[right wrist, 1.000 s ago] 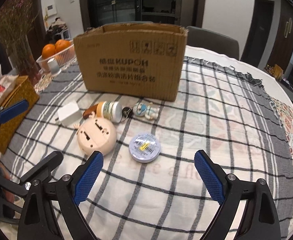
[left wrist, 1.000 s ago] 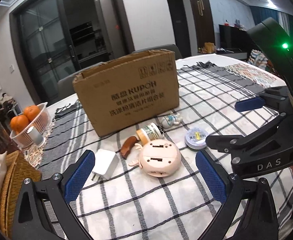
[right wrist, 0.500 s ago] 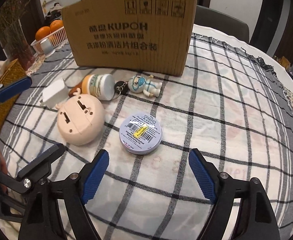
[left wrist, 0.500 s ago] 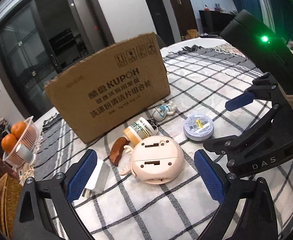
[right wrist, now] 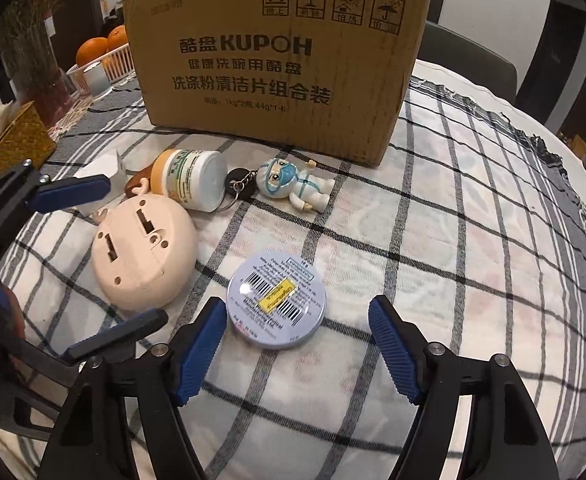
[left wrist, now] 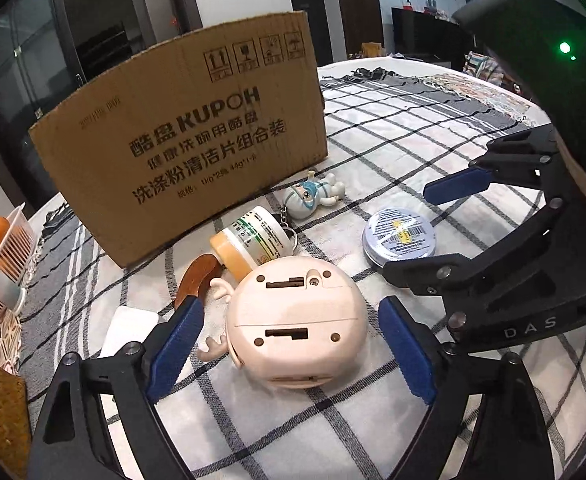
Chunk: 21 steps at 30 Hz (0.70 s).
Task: Organize rigid objects
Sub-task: 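Grasp the peach round gadget with the left tool while the right tool grasps the labeled tin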
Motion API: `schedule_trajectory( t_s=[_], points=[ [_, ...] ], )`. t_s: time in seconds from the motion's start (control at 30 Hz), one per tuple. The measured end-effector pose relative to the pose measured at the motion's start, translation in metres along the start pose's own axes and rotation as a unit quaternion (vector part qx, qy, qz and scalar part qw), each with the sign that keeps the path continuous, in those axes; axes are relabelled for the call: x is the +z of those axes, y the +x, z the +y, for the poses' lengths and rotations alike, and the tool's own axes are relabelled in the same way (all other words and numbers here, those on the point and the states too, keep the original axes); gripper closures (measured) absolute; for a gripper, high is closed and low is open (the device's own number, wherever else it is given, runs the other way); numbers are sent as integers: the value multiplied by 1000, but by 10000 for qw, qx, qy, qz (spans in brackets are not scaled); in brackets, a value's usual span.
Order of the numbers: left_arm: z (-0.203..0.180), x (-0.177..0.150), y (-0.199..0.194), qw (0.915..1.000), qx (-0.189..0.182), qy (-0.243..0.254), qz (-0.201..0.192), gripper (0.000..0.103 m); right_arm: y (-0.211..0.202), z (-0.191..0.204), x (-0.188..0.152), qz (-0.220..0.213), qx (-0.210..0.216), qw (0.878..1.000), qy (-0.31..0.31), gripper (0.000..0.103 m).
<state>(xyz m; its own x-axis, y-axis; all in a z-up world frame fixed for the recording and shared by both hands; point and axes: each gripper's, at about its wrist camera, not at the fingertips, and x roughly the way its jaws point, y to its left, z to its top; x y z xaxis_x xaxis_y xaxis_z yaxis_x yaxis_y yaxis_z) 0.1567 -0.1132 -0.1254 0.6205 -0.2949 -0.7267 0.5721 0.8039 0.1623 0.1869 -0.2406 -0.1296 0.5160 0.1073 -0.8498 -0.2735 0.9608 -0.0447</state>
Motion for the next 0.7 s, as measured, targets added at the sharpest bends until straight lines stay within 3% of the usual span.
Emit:
schedule_trajectory(
  t_s=[0.2, 0.43, 0.57, 0.6, 0.7],
  points=[
    [3, -1, 11, 9998, -66, -92, 145, 19, 4, 2, 2, -24, 87, 10000, -39, 33],
    [6, -1, 14, 9996, -99, -185, 165, 20, 8, 9, 2, -11, 165, 9998, -98, 50],
    [8, -1, 13, 9994, -109, -289, 170, 21, 8, 10, 2, -18, 163, 9998, -83, 50],
    [9, -2, 11, 9993, -124, -326, 160, 28, 8, 10, 2, -11, 169, 9998, -51, 50],
    [10, -1, 8, 9987, -70, -450, 225, 29, 6, 7, 2, 0, 157, 9999, 49, 50]
  ],
)
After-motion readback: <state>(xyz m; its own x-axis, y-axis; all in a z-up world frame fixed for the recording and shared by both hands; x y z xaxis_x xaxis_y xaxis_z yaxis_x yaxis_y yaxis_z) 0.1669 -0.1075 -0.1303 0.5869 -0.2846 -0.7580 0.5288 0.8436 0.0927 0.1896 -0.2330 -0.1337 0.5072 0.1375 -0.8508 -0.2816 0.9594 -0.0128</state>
